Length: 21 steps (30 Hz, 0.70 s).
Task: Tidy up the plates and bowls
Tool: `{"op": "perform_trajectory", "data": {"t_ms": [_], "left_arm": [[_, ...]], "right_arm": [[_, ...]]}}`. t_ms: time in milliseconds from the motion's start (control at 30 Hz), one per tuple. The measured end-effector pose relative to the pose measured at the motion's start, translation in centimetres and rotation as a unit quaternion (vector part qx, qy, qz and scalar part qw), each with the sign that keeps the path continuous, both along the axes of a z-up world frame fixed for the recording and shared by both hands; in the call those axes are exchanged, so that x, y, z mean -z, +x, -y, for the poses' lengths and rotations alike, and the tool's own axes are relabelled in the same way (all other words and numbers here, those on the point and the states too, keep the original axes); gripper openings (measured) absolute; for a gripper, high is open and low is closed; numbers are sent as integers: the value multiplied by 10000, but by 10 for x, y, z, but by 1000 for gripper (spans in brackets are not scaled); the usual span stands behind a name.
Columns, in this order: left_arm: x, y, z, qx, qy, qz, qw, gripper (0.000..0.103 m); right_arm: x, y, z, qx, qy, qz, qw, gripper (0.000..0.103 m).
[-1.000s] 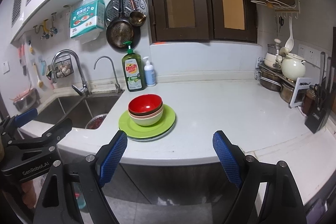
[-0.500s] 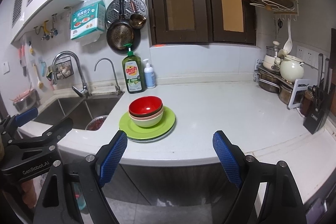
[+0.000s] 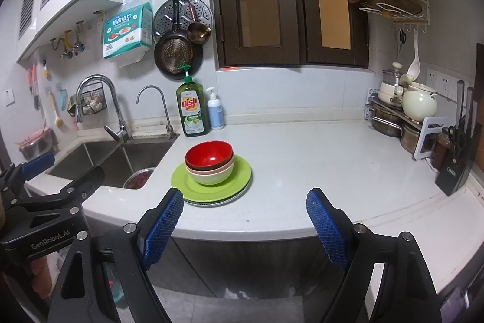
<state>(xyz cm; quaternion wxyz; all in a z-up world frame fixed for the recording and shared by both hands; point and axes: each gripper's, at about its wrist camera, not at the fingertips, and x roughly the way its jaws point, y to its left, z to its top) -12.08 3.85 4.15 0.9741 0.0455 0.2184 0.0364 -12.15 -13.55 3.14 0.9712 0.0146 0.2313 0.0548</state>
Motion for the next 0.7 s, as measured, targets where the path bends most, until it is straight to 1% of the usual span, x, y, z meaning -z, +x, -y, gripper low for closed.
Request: {"op": "perform_trajectory", "data": {"t_ms": [700], "left_arm": [[0, 4, 3, 22, -18, -24, 10000, 103]], "right_arm": [[0, 1, 1, 8, 10, -24, 10000, 84]]}}
